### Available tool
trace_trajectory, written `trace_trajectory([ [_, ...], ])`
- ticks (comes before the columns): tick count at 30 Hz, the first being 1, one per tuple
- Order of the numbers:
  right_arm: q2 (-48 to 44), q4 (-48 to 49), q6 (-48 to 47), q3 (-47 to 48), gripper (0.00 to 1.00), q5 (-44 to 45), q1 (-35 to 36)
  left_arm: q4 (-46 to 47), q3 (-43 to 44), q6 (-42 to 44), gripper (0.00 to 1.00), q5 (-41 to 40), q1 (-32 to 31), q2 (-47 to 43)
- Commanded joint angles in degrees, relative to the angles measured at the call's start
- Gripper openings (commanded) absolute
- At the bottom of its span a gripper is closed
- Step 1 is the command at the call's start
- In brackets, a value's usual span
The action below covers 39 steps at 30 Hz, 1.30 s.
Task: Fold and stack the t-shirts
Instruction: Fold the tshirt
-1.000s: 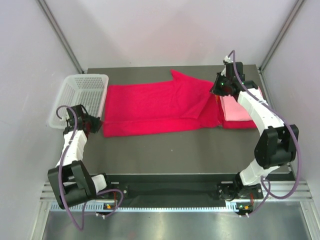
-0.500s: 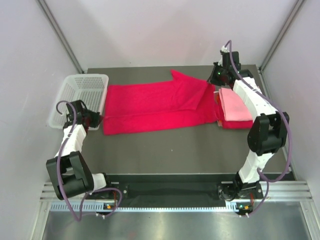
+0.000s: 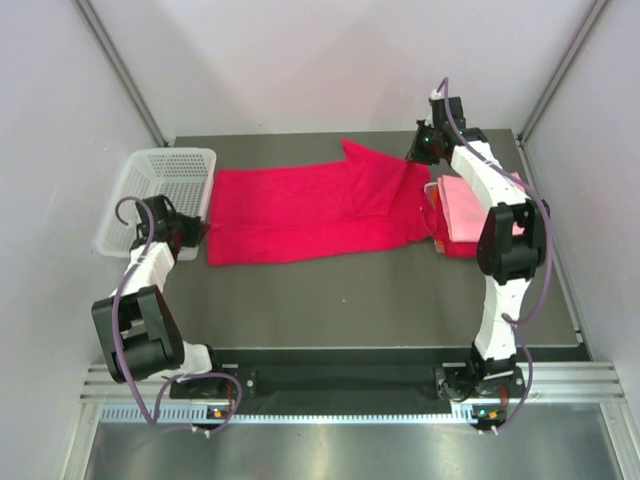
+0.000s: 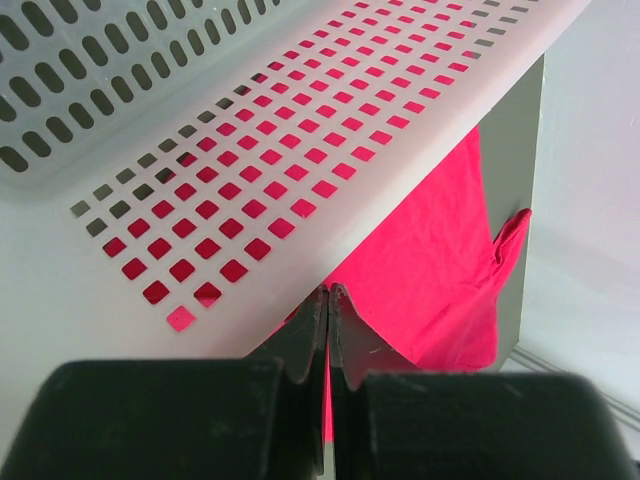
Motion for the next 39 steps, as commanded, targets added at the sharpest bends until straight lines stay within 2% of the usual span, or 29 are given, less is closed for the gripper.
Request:
trace_trajectory([
  [1, 2.36, 2.01, 0.92, 5.25, 0.00, -0.64, -0.57, 2.38, -0.31, -0.79, 0.00, -7.03, 1.03, 1.16],
  [3, 4.55, 2.19, 1.36, 7.80, 0.02, -0.81, -0.75, 2.90, -0.57, -0.45, 0.00, -7.74, 1.03, 0.63],
  [4, 5.08, 2.10, 1.36, 8.59, 0.30, -1.77, -0.83, 3.17, -0.49, -0.01, 0.05, -7.66, 0.94, 0.54],
  [5, 5.61, 2.19, 1.45, 9.03, 0.46, -1.87, -0.84, 3.43, -0.40, 0.43, 0.08, -7.48, 1.03, 0.37],
  [6, 5.35, 2.10, 1.54, 8.86, 0.56, -1.96, -0.92, 3.52, -0.14, 1.13, 0.12, -7.04, 0.94, -0.07],
  [7, 4.83, 2.80, 1.45, 8.16, 0.71, -2.30, -0.84, 3.08, 0.56, 2.10, 0.17, -6.87, 0.85, -0.51],
  [8, 3.00, 3.50, 1.45, 7.03, 0.73, -2.39, -0.84, 2.21, 0.83, 2.71, 0.30, -6.95, 0.59, -0.95],
  [10, 0.44, 5.95, 1.36, 1.94, 0.74, -2.74, -0.75, 0.89, 1.88, 4.29, 0.36, -8.00, 0.33, -3.06],
  [11, -2.79, 7.19, 1.27, -0.17, 0.74, -2.92, -0.57, -0.60, 2.23, 4.74, 0.43, -8.18, 0.33, -3.85],
  [13, -6.58, 9.56, 1.62, -8.16, 0.74, -3.18, -0.48, -1.92, 2.85, 5.79, 0.50, -8.71, 0.15, -6.39],
  [17, -20.00, 17.98, 3.81, -23.45, 0.73, -2.40, 0.30, -6.49, 4.26, 8.25, 0.62, -10.90, 0.15, -10.35],
  [21, -30.84, 22.73, 4.79, -40.30, 0.69, 2.78, 2.76, -12.02, 5.49, 12.64, 0.63, -9.51, -0.11, -15.96],
  [26, -42.35, 29.16, 8.64, -57.28, 0.66, 14.55, 8.29, -14.76, -0.47, 14.94, 0.62, -5.55, -0.38, -25.28],
  [30, -45.62, 34.07, 12.17, -65.31, 0.65, 24.30, 11.64, -14.76, -8.81, 12.40, 0.62, -3.96, -0.38, -37.74],
  [33, -45.37, 37.34, 14.37, -69.09, 0.66, 26.78, 11.82, -14.15, -12.87, 10.64, 0.63, -4.31, -0.55, -45.57],
  [35, -42.65, 36.38, 14.54, -67.70, 0.66, 28.36, 10.95, -14.23, -15.77, 9.76, 0.64, -4.84, -0.47, -48.66],
  [39, -38.34, 35.85, 14.81, -65.59, 0.65, 28.89, 8.57, -12.75, -18.59, 8.44, 0.63, -3.53, -0.55, -48.15],
])
